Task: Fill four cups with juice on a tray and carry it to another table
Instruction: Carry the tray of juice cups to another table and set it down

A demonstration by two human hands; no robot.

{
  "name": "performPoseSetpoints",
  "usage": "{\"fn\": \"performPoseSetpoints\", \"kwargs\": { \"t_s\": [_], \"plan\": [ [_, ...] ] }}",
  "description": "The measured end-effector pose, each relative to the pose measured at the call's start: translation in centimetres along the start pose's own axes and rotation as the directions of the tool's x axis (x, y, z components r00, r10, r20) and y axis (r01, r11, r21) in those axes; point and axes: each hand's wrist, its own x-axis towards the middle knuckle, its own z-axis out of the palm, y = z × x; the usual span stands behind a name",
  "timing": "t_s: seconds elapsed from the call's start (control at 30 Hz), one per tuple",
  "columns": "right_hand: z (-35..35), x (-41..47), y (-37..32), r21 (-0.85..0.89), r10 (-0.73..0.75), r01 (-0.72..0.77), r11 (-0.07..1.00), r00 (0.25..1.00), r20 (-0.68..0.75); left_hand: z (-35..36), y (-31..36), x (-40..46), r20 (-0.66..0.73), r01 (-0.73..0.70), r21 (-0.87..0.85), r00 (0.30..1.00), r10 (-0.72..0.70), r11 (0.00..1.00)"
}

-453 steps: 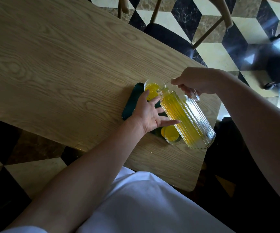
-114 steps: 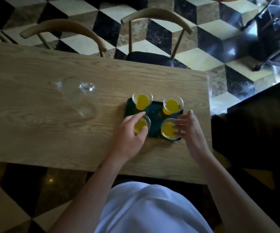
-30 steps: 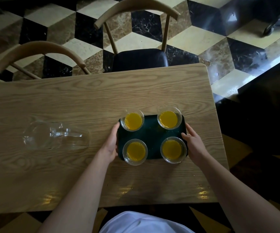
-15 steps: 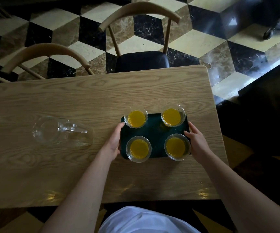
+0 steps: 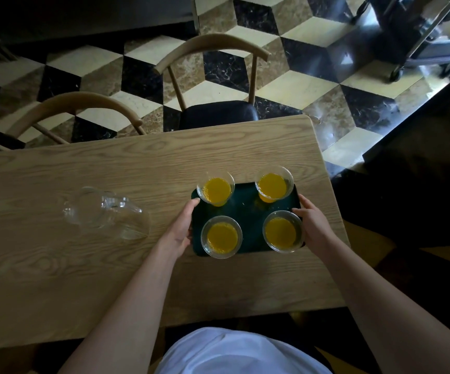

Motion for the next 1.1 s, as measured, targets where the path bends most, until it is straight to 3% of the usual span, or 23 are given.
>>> {"fn": "performPoseSetpoints", "kwargs": {
  "t_s": [0.47,0.7,1.1],
  "plan": [
    [0.0,-3.3,-5.9,0.021,-0.126,0.127,0.992,0.991,-0.035,0.9,4.8,-5.1,-0.004,-0.169,0.005,0.986,0.169,0.986],
    [0.0,-5.7,-9.2,0.03,-0.192,0.191,0.981,0.981,0.031,0.4,7.3,-7.4,-0.043,-0.294,-0.013,0.955,0.294,0.956],
    [-0.1,-10.8,-16.5,-0.028,-0.316,0.326,0.945,0.931,0.185,0.4,12.0,-11.4,-0.118,-0.434,-0.228,0.901,0.418,0.872]
  ]
}}
